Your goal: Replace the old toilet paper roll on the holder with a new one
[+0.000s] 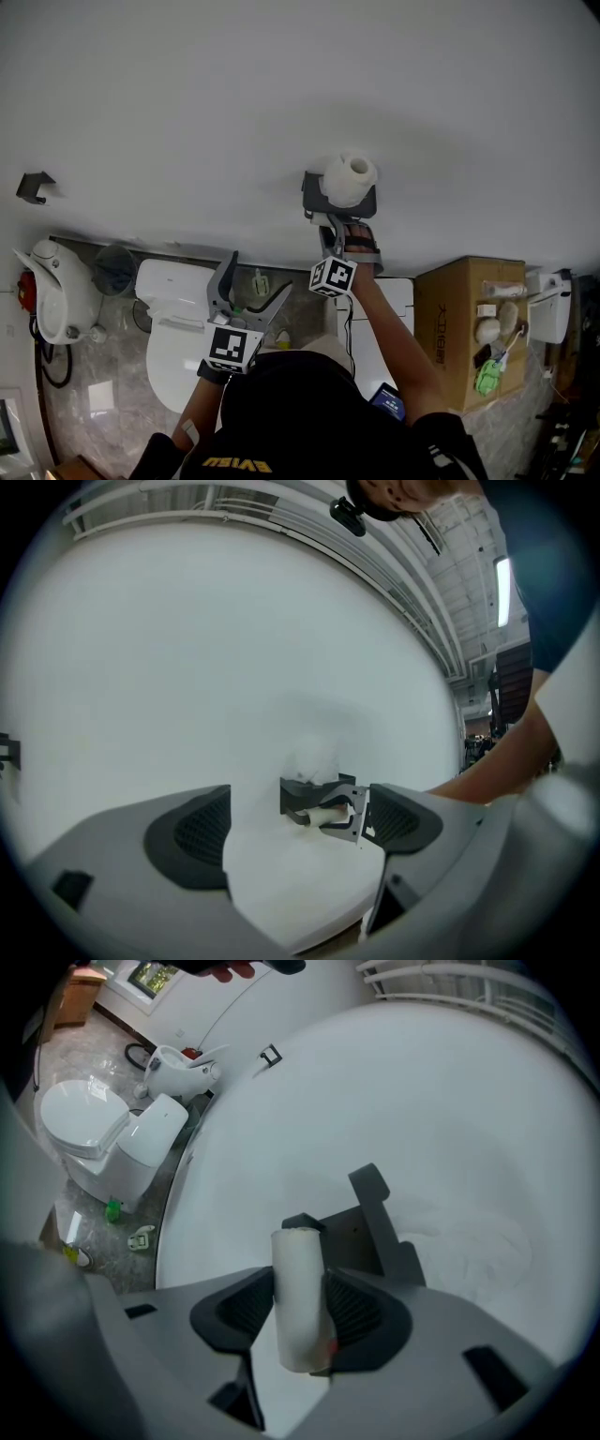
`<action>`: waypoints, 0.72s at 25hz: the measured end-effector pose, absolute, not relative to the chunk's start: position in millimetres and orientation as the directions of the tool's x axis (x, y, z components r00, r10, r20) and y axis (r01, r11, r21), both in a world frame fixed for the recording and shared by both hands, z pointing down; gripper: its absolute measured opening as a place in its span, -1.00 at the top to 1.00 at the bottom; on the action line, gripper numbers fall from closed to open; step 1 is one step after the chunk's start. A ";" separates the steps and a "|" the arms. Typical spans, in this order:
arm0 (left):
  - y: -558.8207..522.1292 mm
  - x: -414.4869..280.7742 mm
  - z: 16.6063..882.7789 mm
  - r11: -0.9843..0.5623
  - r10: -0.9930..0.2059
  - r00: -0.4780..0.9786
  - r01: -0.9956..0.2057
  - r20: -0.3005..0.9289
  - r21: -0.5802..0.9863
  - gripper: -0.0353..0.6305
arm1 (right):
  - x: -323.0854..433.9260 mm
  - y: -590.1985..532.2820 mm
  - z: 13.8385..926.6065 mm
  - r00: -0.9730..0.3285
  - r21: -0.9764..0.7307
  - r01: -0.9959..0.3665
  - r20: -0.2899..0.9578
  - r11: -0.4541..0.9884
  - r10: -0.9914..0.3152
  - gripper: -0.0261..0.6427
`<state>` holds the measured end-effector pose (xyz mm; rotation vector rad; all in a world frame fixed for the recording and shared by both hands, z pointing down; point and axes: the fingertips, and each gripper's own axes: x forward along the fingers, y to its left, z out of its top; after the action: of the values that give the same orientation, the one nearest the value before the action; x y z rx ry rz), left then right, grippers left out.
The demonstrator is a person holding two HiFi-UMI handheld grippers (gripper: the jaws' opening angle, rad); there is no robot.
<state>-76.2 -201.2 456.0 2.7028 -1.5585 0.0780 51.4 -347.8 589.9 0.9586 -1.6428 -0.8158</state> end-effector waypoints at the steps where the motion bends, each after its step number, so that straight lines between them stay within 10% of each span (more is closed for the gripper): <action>1: -200.6 -76.4 457.0 -0.502 -0.864 0.501 -0.865 0.058 -0.007 -0.52 | 51.9 -347.8 589.8 -0.158 0.872 -0.193 0.426 0.451 -0.891 0.39; 18: -203.2 -68.2 458.0 -0.532 -0.845 0.531 -0.847 0.061 -0.002 -0.52 | 76.0 -347.5 589.5 -0.095 0.882 -0.178 0.426 0.436 -0.900 0.39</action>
<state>-68.2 -203.2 458.0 2.7246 -1.5062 0.0844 76.0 -347.5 589.5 0.9761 -1.5683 -0.8057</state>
